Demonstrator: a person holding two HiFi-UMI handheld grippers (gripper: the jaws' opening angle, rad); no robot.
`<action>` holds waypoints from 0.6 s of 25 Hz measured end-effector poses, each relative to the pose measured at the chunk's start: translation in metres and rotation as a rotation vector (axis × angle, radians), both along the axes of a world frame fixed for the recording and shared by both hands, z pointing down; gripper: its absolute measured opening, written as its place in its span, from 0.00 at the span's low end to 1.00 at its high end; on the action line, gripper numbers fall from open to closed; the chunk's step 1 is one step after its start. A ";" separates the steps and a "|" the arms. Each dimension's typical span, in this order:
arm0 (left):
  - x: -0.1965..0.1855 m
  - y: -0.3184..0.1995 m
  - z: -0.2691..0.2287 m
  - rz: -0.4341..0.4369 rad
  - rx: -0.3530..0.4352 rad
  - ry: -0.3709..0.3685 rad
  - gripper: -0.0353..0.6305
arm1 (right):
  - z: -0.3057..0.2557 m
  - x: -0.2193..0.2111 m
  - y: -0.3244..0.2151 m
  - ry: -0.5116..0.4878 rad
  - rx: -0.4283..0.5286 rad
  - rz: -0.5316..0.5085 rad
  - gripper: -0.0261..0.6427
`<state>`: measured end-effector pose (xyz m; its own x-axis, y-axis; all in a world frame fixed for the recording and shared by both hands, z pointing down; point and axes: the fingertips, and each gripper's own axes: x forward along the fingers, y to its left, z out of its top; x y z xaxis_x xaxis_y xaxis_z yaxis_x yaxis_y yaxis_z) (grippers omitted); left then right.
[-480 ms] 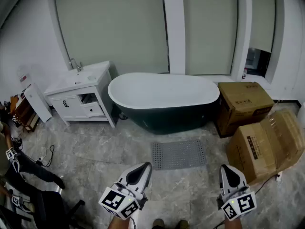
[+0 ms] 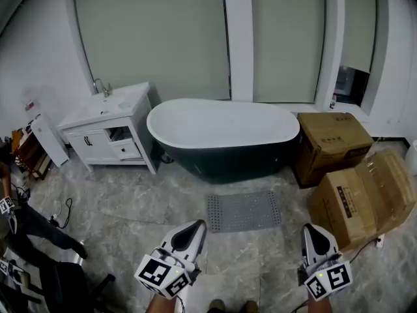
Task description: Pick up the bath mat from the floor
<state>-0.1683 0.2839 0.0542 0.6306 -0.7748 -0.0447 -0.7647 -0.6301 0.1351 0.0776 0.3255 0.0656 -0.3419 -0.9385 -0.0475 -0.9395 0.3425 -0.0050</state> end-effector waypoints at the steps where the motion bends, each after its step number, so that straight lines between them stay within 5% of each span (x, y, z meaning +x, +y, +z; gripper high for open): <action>1: -0.003 -0.002 0.001 -0.002 0.000 0.001 0.07 | 0.000 -0.001 -0.002 -0.007 0.002 0.002 0.04; 15: -0.082 -0.052 0.021 -0.047 -0.026 0.026 0.07 | 0.004 -0.030 -0.043 0.006 -0.025 0.065 0.05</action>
